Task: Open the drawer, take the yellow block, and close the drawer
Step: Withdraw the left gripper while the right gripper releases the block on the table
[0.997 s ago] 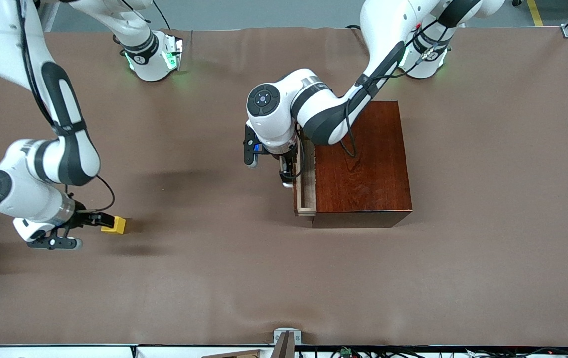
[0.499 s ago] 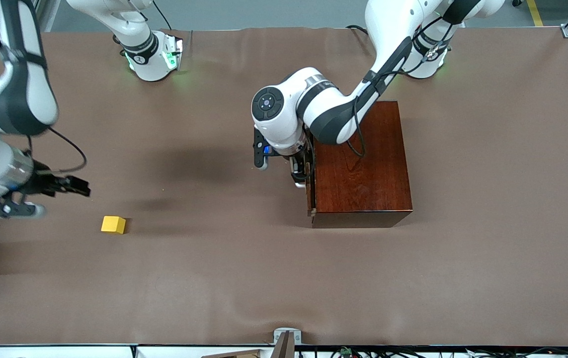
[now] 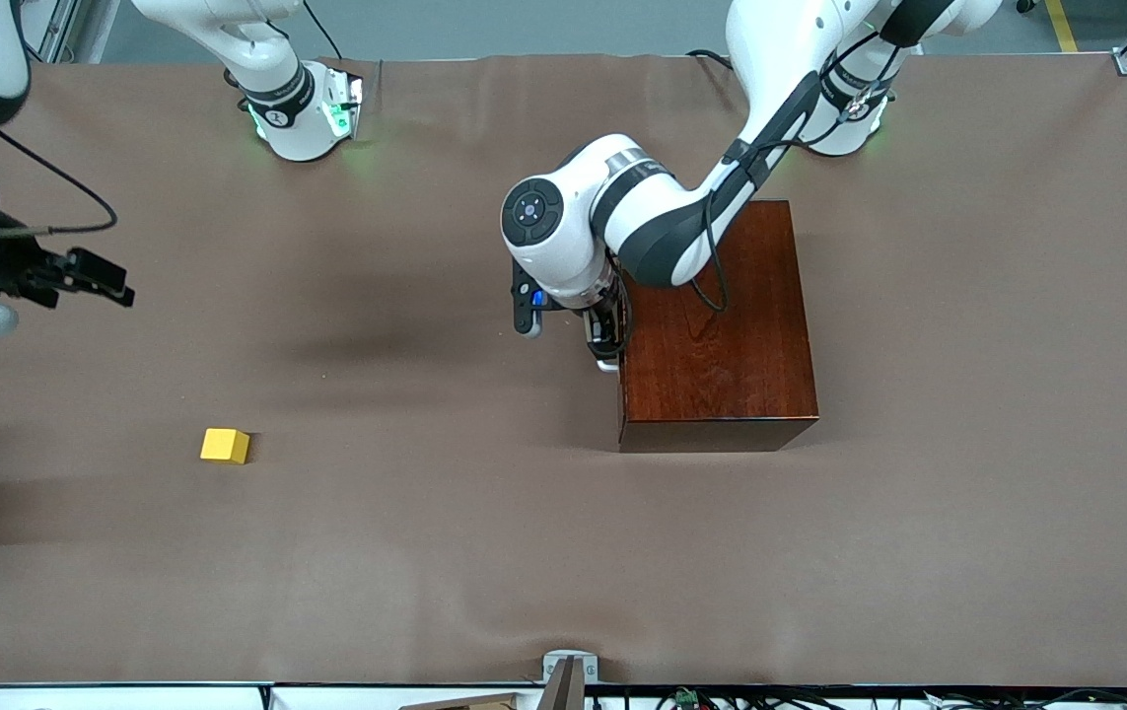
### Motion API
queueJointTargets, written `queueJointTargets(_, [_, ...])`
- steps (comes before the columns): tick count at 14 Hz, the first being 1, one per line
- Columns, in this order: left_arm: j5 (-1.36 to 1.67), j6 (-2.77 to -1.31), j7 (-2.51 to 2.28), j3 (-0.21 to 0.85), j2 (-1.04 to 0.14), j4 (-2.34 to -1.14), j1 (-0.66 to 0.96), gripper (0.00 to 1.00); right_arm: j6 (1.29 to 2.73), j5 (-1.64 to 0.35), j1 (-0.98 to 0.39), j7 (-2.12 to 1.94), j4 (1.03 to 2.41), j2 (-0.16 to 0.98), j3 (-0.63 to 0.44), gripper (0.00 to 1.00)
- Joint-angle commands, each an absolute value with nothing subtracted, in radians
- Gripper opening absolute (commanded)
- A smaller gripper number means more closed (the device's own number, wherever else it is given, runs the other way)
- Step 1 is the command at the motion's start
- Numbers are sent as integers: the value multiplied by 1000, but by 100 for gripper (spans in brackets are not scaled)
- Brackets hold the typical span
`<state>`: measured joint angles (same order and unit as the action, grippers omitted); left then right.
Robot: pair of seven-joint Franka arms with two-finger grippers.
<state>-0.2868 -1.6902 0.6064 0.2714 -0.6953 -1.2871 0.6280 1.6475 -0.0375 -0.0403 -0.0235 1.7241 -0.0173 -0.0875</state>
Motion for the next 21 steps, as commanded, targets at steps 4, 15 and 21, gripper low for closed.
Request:
queueJointTargets(4, [-304,-1638,595,264,-661,-1325,635,100,1591,-17,4,18,1663,-18,-87,100])
queueJointTargets(15, [-223,-1678,74,236,-401,-1241,522,100,1563,-21,6,6,1661,-37,-78,100])
queueJointTargets(21, [-192,-1523,74,241,-259,-1259,226,100,1560,-20,-3,0,1661,-35,-78,100])
